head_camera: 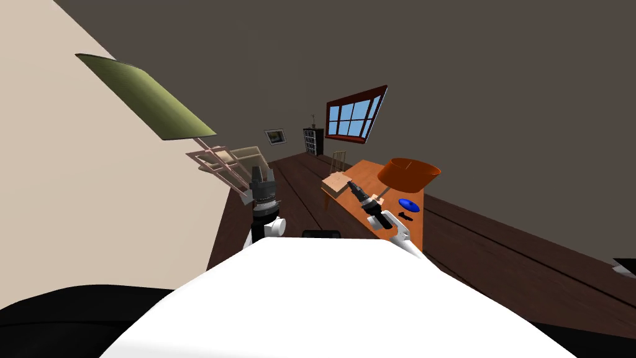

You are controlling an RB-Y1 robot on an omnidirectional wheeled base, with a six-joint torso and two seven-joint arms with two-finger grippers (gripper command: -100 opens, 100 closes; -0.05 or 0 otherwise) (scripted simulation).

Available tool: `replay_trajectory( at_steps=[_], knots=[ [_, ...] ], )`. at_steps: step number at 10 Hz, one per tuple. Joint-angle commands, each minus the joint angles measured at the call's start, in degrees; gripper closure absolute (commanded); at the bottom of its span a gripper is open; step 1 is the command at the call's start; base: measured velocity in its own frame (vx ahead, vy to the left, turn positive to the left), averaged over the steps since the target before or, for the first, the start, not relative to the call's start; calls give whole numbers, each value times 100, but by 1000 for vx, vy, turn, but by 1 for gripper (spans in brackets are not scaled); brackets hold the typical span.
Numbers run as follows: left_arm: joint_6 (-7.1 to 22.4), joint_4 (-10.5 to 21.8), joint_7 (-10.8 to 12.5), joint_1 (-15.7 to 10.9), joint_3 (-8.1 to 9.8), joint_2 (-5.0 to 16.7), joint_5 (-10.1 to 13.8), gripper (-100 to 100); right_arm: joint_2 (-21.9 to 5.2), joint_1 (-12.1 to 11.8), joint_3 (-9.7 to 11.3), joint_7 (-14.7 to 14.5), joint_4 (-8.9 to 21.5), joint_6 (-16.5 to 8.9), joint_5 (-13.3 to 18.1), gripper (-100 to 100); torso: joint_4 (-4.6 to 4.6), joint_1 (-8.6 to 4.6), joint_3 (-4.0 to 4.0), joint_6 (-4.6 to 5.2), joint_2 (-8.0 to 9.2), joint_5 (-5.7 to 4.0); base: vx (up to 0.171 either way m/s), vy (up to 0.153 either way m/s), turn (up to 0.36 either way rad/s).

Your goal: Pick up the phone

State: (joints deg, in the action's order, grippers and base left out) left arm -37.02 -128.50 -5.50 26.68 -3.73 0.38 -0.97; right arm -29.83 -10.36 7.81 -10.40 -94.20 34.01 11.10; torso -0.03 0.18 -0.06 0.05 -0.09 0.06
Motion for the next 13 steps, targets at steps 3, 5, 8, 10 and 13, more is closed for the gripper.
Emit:
replay_trajectory(
  at_steps=[3, 5, 8, 10, 13],
  knots=[
    [0, 0, 0, 0, 0, 0, 0, 0, -466, 231, 247, -126, 692, 65, 238, -100, 1, -3, 2, 0, 3, -1, 35, 37, 151],
    [0, 0, 0, 0, 0, 0, 0, 0, -466, 231, 247, -126, 914, 65, 238, -100, 1, -7, 3, 1, 4, -1, 26, 17, 46],
    [0, 0, 0, 0, 0, 0, 0, 0, -673, 334, 382, -186, 1307, 90, 354, -100, 2, -8, 4, 1, 6, -2, 25, 18, 96],
    [0, 0, 0, -1, 0, 0, 0, 0, -875, 431, 524, -245, 1697, 117, 471, -100, 2, -9, 5, -4, 7, -2, 29, 17, 148],
    [0, 0, 0, 0, 0, 0, 0, 0, -1261, 600, 833, -354, 2245, 177, 705, -100, 1, -12, 2, 2, 3, -3, 41, 12, 161]
  ],
)
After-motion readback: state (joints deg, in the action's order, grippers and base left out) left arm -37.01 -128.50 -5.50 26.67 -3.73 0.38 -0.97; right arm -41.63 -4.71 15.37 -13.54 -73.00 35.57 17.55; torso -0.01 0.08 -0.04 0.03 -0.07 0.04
